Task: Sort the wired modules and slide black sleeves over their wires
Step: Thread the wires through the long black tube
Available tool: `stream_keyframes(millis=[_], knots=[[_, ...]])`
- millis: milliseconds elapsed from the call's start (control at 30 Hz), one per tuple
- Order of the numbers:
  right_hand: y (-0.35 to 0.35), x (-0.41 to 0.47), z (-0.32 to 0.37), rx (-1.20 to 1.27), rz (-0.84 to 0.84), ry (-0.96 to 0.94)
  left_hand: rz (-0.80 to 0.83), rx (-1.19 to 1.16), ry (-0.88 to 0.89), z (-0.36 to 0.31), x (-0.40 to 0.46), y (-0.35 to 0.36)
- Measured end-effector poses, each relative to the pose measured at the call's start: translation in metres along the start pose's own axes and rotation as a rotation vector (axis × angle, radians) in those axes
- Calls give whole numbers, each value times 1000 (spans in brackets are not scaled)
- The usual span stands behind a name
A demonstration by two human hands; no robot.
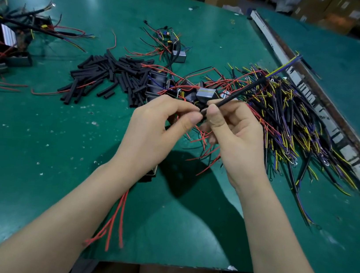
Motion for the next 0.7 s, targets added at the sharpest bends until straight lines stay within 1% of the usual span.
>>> stream_keyframes(millis=[67,133,167,233,300,333,433,567,633,700], knots=[[-6,2,2,22,-26,-11,-37,-122,-174,17,-2,-2],[-12,4,4,71,-37,-12,-58,-192,-336,38,-4,-4],[-13,5,4,107,-28,-5,-28,-209,-394,45,-5,-2],[-13,7,2,195,7,16,118,-235,-451,51,-8,12],[-12,9,1,274,30,45,275,-261,-424,44,-11,30],[-12,9,0,297,34,61,307,-291,-387,37,-11,34],[-15,10,-2,304,27,91,281,-347,-278,25,-6,31],[-14,8,-2,233,26,54,276,-195,-127,15,-4,26],[-12,8,0,207,42,23,271,-196,-125,15,-4,27],[-14,7,3,200,36,1,318,-246,-183,20,-6,31]])
Point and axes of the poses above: each hand's wrist, its own x-axis towards the middle knuckle, its own y-axis out of the palm, z = x × y, the point moved 10 cm from there along x, towards the middle knuckle, and after that the axes turned 8 degrees about y, right-handed, at the moved point
